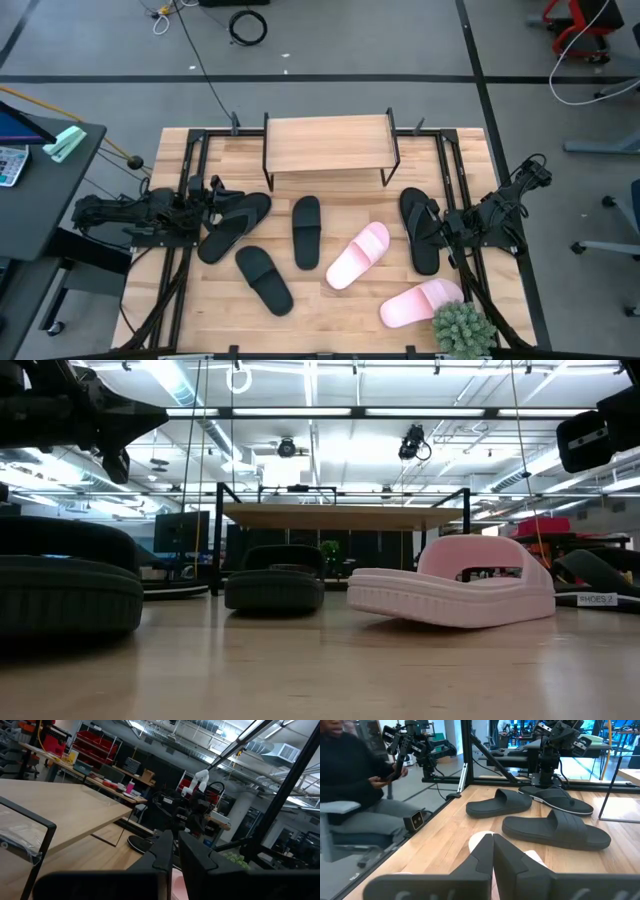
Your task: Pick and place slides into the shelf
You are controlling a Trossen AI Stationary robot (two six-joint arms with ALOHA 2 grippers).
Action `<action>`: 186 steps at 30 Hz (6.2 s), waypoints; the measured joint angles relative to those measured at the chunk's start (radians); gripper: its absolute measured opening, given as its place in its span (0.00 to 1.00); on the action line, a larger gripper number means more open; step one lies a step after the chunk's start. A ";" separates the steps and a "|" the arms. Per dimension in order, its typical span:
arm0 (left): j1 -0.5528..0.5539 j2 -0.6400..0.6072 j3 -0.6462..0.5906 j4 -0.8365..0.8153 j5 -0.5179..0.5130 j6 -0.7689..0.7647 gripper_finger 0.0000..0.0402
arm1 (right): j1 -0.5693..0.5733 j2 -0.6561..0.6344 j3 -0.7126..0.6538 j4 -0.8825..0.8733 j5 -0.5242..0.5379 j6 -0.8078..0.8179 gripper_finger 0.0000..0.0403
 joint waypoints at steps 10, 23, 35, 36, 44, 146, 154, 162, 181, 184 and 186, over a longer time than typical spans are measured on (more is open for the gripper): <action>0.000 0.000 0.000 0.000 0.000 -0.001 0.06 | 0.000 0.000 0.000 0.000 0.000 0.000 0.03; 0.000 0.000 0.000 0.000 0.000 -0.001 0.08 | 0.000 0.000 0.000 0.000 0.000 0.000 0.03; 0.000 0.000 0.000 0.028 -0.006 -0.001 0.07 | 0.000 0.000 0.000 0.000 0.000 0.000 0.03; 0.000 0.000 0.000 0.026 -0.005 -0.004 0.07 | 0.000 0.000 0.000 0.000 0.000 0.000 0.03; -0.002 0.000 0.000 -0.091 0.057 -0.136 0.08 | 0.000 0.000 0.000 0.000 0.000 0.000 0.03; -0.103 0.935 0.673 -0.755 0.037 0.174 0.34 | 0.000 0.000 0.000 0.000 0.000 0.000 0.03; -0.155 0.990 0.673 -1.005 0.038 -0.185 0.36 | 0.000 0.000 0.000 0.000 0.000 0.000 0.03; -0.215 1.062 0.673 -1.037 0.037 -0.401 0.33 | 0.000 0.000 0.000 0.000 0.000 0.000 0.03; -0.247 1.169 0.674 -0.758 0.126 -0.371 0.35 | 0.000 0.001 0.000 0.011 0.087 0.090 0.03; -0.269 1.169 0.674 -0.672 0.174 -0.321 0.33 | -0.001 0.002 0.000 0.034 0.153 0.080 0.03; -0.287 1.169 0.674 -0.633 0.186 -0.282 0.33 | -0.001 0.002 0.000 0.061 0.163 0.079 0.03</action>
